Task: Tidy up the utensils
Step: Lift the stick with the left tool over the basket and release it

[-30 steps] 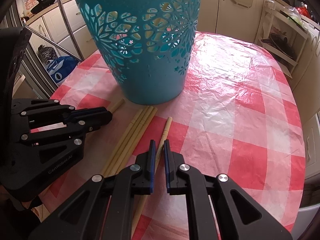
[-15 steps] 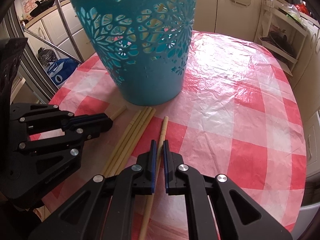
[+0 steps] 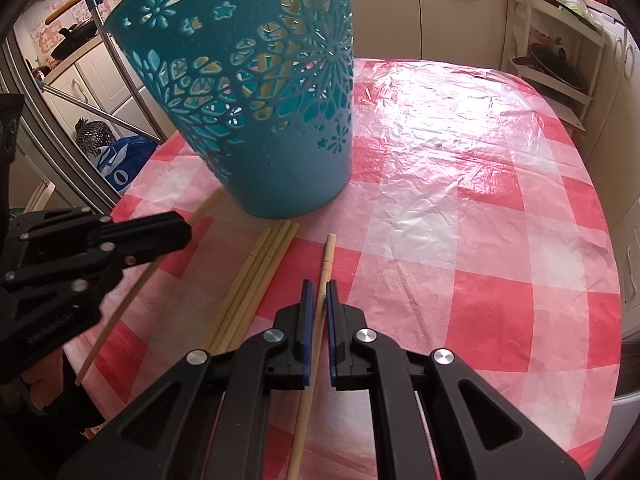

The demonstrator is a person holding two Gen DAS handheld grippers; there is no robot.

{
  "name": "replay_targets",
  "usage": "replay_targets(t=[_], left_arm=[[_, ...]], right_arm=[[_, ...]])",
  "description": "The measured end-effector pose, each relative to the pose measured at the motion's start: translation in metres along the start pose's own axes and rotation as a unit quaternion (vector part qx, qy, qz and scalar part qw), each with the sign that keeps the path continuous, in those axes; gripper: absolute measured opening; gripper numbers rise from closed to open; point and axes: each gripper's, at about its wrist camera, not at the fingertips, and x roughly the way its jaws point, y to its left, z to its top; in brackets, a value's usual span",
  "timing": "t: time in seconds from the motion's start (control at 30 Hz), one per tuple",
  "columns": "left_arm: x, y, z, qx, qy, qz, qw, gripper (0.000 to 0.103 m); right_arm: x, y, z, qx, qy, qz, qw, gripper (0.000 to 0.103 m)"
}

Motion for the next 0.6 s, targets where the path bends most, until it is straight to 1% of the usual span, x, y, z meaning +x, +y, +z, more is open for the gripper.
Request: replay_targets(t=[0.13, 0.27, 0.4, 0.6], left_arm=[[-0.012, -0.009, 0.005, 0.019, -0.028, -0.016, 0.9993, 0.005], [-0.014, -0.020, 0.007, 0.029, -0.037, -0.026, 0.9985, 0.005], [-0.019, -0.035, 0.012, 0.041, -0.055, -0.042, 0.9968, 0.005], [-0.027, -0.055, 0.018, 0.048, -0.077, -0.069, 0.9935, 0.005]], right_arm=[[0.000, -0.004, 0.000, 0.013, 0.002, 0.005, 1.000, 0.007], [-0.002, -0.007, -0.002, 0.018, -0.002, 0.003, 1.000, 0.007], [-0.003, -0.014, -0.002, 0.022, -0.004, -0.004, 1.000, 0.007], [-0.003, -0.009, -0.004, 0.000, -0.009, -0.032, 0.999, 0.007]])
